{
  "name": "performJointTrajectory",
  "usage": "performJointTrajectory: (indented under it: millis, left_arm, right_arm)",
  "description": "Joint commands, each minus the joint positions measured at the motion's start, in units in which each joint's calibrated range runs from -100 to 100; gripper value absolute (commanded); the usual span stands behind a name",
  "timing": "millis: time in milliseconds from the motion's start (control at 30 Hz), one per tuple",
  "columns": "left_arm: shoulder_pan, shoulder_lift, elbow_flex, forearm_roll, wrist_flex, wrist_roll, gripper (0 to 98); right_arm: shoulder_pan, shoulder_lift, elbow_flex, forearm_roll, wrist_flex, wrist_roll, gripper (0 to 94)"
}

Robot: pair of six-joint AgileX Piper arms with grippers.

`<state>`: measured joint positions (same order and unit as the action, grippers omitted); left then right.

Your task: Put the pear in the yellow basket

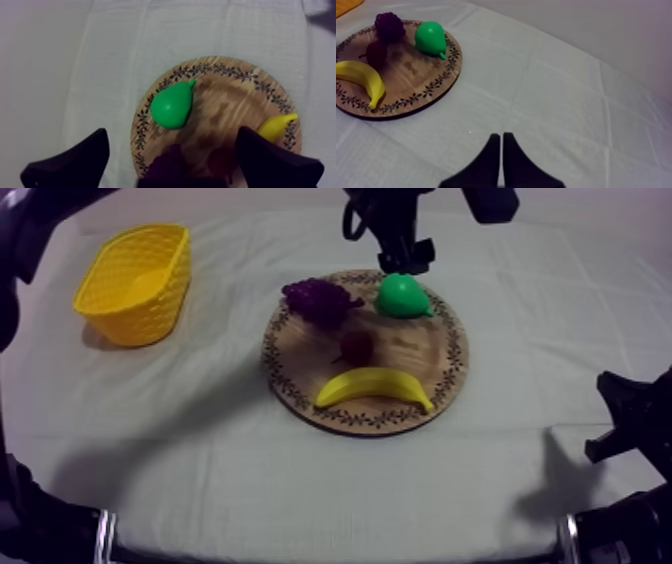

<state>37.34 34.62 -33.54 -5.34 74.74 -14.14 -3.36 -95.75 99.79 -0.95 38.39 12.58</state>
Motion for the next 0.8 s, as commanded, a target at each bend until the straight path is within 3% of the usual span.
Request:
performJointTrajectory:
  millis: [0, 533, 767]
  left_arm:
    - [-0.1, 2.2, -2.3, -0.12, 0.6, -0.2, 96.9]
    - [-0.6, 19.1, -20.0, -2.94, 4.2, -0.6, 97.1]
    - [-1.0, 27.2, -26.3, -2.75, 5.1, -1.2, 97.1]
  right_arm:
    - [0.0, 0.0, 0.0, 0.0, 0.0, 0.0, 0.3]
    - [0.0, 0.0, 0.0, 0.0, 0.0, 0.0, 0.3]
    - [0.0, 0.0, 0.0, 0.0, 0.0, 0.0, 0.3]
